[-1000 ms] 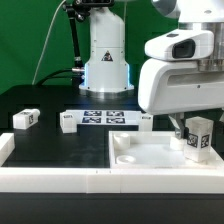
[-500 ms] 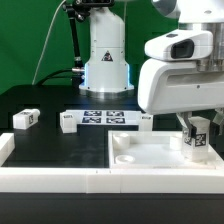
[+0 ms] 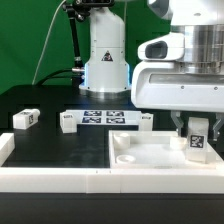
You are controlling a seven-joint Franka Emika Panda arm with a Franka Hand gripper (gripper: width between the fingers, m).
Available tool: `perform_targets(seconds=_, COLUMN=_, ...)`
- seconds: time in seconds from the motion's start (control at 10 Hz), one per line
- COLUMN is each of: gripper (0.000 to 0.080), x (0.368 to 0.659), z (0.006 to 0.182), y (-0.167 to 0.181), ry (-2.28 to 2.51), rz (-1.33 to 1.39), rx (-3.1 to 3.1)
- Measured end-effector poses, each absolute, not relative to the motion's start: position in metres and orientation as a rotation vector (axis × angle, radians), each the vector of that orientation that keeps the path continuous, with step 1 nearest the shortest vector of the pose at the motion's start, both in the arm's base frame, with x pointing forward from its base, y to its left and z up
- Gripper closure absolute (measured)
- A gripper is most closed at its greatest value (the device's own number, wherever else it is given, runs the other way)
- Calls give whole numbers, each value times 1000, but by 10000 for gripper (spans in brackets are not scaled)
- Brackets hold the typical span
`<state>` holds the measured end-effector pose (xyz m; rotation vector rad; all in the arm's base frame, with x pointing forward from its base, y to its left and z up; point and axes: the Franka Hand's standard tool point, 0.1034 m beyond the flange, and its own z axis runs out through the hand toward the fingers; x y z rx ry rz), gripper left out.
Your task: Assemble one leg
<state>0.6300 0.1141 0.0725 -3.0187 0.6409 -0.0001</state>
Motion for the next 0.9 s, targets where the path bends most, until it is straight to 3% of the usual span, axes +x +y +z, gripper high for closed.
perform_targets(seconds=0.4, gripper=508, x=630, z=72, y=107, ry=1466, rz=15, rx=-2725)
perform_targets(seconds=0.9, gripper=508, x=630, z=72, y=106, ry=1929, rz=51, rx=-2400)
